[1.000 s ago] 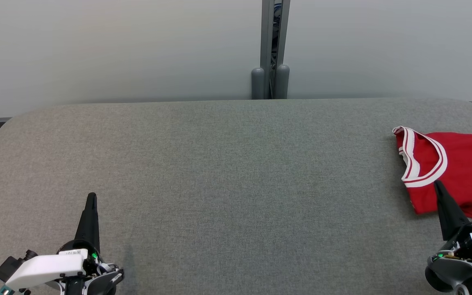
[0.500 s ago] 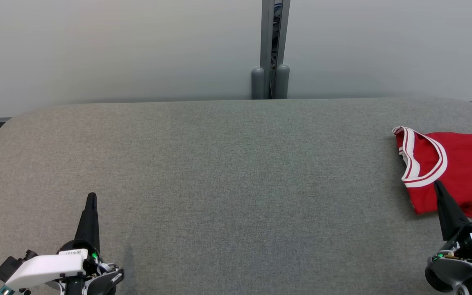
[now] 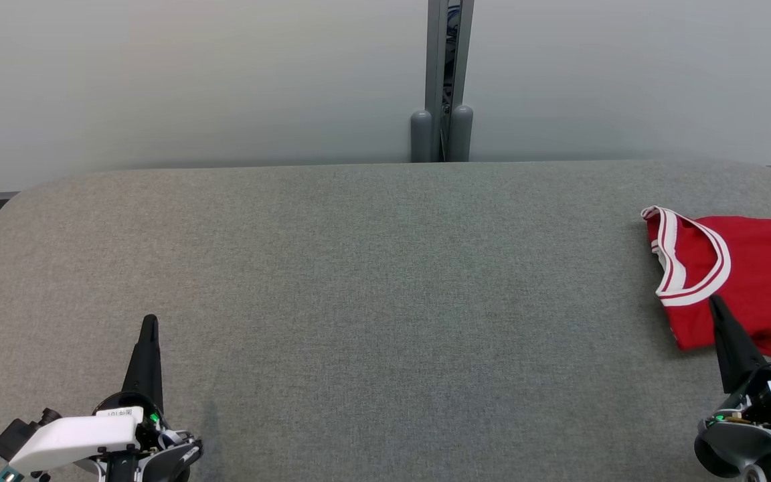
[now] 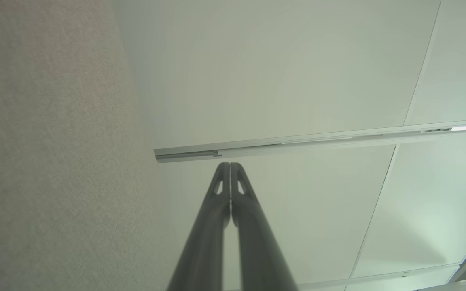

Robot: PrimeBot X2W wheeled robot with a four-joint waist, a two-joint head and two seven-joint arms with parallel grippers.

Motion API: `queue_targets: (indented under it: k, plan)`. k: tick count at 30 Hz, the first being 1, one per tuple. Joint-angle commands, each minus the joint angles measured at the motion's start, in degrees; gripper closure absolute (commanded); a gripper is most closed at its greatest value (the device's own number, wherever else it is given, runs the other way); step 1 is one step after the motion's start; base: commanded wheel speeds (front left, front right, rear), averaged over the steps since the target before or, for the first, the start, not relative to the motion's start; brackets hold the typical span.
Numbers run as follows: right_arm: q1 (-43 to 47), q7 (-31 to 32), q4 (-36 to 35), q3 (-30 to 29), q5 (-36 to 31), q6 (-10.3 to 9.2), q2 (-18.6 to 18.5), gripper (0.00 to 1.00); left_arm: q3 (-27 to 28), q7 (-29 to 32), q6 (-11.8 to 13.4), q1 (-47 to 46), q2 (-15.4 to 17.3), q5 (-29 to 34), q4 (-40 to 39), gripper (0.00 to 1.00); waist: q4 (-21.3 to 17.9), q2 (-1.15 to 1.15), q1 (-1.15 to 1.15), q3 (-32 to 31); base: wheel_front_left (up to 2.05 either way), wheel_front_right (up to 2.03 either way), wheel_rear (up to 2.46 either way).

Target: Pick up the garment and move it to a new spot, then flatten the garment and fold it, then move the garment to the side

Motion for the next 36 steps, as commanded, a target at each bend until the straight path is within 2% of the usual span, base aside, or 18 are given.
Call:
queue_targets:
  k: [1, 36]
  plan:
    - [-0.46, 0.33, 0.08, -0.27, -0.4, 0.02, -0.12, 1.0, 0.23, 0.1, -0.32, -1.02, 0.13, -0.14, 0.01, 1.0, 0.0, 0.0, 0.0, 0.0, 0.0, 0.0, 0.0]
    - [-0.51, 0.41, 0.09, -0.46, -0.51, 0.02, 0.01, 1.0, 0.24, 0.11, -0.32, -1.02, 0.14, -0.13, 0.0, 1.0, 0.0, 0.0, 0.0, 0.0, 0.0, 0.0, 0.0]
